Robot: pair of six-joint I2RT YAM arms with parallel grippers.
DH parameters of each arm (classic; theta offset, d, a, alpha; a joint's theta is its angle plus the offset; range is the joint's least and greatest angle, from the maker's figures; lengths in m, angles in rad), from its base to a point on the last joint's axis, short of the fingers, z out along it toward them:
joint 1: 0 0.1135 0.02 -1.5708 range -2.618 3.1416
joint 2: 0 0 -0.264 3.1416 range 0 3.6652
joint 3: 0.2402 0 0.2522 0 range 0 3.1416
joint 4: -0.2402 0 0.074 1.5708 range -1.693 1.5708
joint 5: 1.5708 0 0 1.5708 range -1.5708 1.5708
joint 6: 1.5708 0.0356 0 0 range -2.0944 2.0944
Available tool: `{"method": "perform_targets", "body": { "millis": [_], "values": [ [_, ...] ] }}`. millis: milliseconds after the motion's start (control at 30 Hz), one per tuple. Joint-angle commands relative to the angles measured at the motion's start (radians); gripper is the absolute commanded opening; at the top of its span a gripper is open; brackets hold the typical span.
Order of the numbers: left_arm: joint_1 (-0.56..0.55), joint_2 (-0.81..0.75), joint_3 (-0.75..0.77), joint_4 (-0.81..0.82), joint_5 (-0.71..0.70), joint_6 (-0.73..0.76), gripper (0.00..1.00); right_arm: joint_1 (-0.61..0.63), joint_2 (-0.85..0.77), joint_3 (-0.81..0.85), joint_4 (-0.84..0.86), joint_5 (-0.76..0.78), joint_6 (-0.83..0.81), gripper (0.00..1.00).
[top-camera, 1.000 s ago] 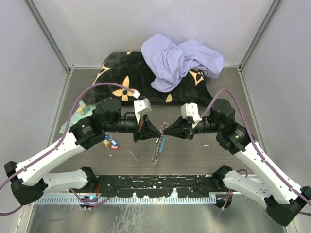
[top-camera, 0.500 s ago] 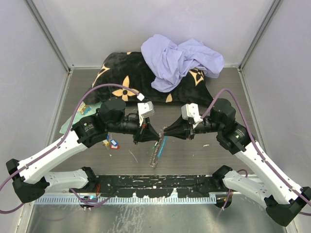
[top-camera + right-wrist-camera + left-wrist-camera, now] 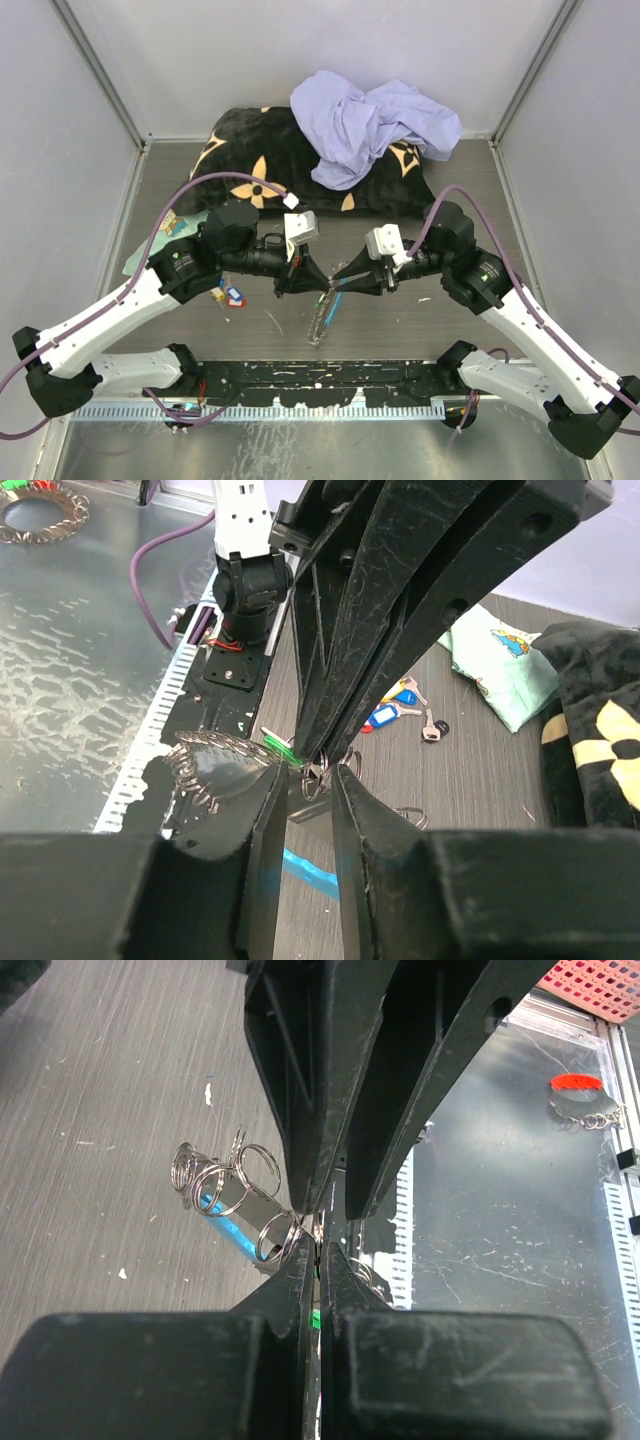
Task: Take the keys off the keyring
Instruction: Remove the key from the keyring.
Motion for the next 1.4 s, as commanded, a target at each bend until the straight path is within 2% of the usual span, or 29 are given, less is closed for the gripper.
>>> {"method": "perform_targets", "body": {
  "millis": [0, 233, 600, 833, 1367],
  "values": [
    [-0.009, -0.002, 0.064, 0.065, 0.048, 0.025, 0.00, 0.012, 0.006, 0.054, 0.003, -0.003, -0.032, 0.31],
    [-0.010, 0.008, 0.076, 0.047, 0.046, 0.040, 0.00, 0.022, 0.021, 0.066, -0.007, -0.024, -0.035, 0.28],
    [-0.009, 0.011, 0.085, 0.033, 0.030, 0.052, 0.00, 0.028, 0.026, 0.083, -0.073, -0.030, -0.079, 0.12],
    [-0.009, 0.014, 0.100, 0.018, 0.028, 0.068, 0.00, 0.029, 0.039, 0.091, -0.115, 0.001, -0.094, 0.18],
    [-0.013, 0.017, 0.111, 0.008, 0.018, 0.085, 0.00, 0.046, 0.073, 0.114, -0.151, 0.013, -0.113, 0.18]
  ]
}}
